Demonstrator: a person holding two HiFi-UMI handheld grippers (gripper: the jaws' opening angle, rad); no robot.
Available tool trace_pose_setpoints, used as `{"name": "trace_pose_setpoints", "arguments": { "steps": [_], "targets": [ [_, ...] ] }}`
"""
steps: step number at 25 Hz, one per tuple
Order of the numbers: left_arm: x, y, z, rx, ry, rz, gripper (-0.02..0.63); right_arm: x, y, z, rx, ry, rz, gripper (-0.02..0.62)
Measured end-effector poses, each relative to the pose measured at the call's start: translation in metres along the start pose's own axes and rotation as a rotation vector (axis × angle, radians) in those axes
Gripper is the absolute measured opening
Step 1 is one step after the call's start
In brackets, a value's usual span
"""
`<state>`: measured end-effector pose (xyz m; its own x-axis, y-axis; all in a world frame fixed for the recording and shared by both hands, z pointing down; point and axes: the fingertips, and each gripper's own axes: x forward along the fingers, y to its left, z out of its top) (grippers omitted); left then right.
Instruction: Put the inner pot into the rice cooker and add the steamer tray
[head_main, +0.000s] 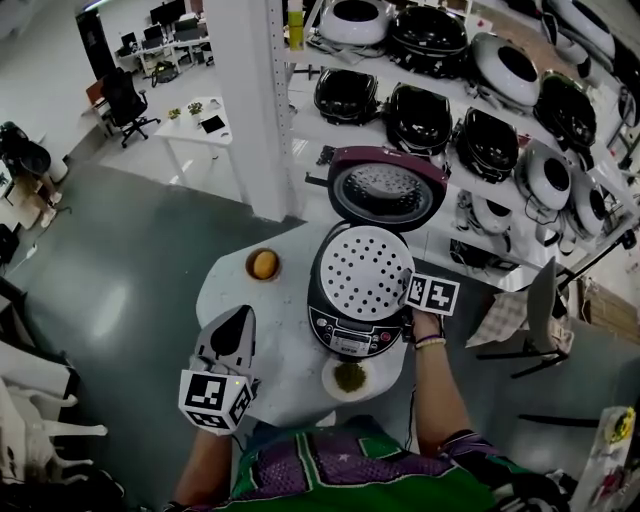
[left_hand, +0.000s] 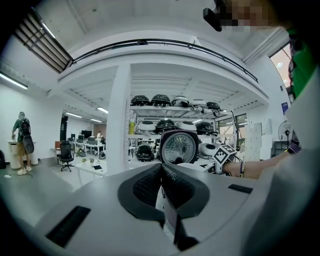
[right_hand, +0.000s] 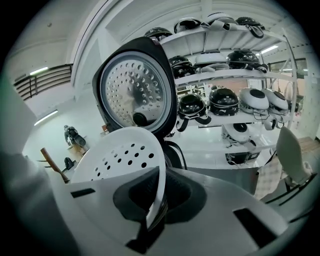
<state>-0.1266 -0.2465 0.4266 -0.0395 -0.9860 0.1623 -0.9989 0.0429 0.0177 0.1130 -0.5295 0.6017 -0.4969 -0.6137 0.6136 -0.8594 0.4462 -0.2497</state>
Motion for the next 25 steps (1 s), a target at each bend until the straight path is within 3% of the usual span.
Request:
{"name": "trace_pose_setpoints", "arguments": {
  "steps": [18,25],
  "targets": [
    [0.007,-0.001,-0.004,0.006,0.025,0.031,0.021,0.025,-0.001,-0.009,-0.091,0.072,-0.042,0.028],
    [0.011,-0.004,-0.001,0.017,0.029,0.029,0.021,0.026,0.005,-0.003,-0.114,0.037,-0.010,0.097]
  ]
}}
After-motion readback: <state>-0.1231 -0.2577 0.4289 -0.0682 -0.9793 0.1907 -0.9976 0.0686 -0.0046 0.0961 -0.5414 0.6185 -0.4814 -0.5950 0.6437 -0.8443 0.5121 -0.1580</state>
